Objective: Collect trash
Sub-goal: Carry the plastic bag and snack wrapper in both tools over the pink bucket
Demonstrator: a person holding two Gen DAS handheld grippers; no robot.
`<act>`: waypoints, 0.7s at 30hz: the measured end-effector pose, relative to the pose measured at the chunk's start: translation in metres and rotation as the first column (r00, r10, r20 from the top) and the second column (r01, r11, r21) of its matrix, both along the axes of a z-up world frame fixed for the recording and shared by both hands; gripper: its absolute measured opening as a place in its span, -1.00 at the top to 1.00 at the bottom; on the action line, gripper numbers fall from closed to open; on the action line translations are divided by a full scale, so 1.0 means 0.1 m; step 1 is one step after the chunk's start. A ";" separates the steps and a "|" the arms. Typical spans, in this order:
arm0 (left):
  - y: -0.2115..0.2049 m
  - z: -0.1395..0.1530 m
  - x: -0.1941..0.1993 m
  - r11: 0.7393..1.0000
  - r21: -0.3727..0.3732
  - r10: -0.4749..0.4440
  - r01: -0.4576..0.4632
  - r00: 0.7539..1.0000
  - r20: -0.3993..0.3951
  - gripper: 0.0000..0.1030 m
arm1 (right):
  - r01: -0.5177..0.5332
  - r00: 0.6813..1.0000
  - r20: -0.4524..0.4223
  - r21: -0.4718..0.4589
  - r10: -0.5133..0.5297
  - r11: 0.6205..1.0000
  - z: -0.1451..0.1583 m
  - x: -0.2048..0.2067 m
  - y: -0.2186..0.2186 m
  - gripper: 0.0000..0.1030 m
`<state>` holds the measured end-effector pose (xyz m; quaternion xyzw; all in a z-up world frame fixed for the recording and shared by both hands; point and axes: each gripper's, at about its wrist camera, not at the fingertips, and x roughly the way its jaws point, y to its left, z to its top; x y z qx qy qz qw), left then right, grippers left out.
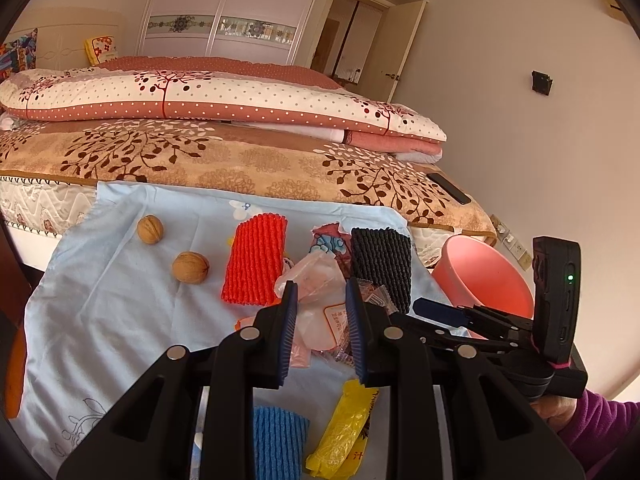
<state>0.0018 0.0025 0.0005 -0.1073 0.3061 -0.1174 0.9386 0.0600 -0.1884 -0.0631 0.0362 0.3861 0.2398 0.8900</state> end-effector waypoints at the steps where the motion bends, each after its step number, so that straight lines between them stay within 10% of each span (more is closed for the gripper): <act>1: 0.01 0.00 0.00 1.000 -0.001 0.001 -0.001 1.000 -0.001 0.52 | -0.002 1.000 -0.015 -0.003 0.002 1.000 -0.04 0.03 0.01 0.24; 5: 0.04 -0.02 0.02 1.000 -0.008 0.004 -0.004 1.000 -0.007 0.52 | -0.011 0.999 -0.050 0.015 0.012 1.000 -0.10 0.04 0.01 0.68; 21: -0.25 0.17 0.10 0.998 -0.003 -0.059 0.059 0.998 0.035 0.52 | 0.106 0.989 0.096 0.074 -0.112 0.992 0.44 -0.34 -0.48 0.70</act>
